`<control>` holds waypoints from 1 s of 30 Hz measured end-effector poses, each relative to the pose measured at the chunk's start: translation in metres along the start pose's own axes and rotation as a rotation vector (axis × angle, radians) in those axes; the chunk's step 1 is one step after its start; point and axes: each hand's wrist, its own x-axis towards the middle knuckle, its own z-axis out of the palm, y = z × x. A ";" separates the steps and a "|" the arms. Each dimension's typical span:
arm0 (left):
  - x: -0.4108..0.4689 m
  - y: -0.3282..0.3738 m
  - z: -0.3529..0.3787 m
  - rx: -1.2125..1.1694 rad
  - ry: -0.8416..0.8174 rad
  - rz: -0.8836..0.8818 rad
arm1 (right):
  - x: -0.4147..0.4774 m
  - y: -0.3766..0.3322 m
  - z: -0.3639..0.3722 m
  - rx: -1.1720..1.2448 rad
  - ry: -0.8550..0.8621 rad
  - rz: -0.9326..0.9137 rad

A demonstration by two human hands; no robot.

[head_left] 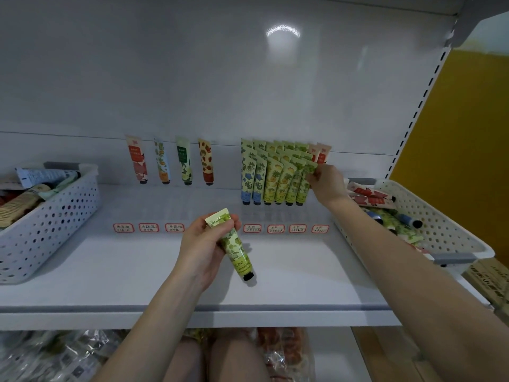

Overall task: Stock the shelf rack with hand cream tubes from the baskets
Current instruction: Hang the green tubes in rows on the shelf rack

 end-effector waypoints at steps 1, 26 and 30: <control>-0.001 0.001 0.001 0.000 -0.001 0.002 | 0.000 -0.001 -0.001 -0.005 -0.007 0.002; -0.032 0.021 0.028 0.121 -0.099 0.162 | -0.143 -0.033 -0.024 0.542 -0.434 -0.212; -0.035 0.020 0.031 0.132 -0.118 0.150 | -0.149 -0.034 -0.017 0.609 -0.442 -0.215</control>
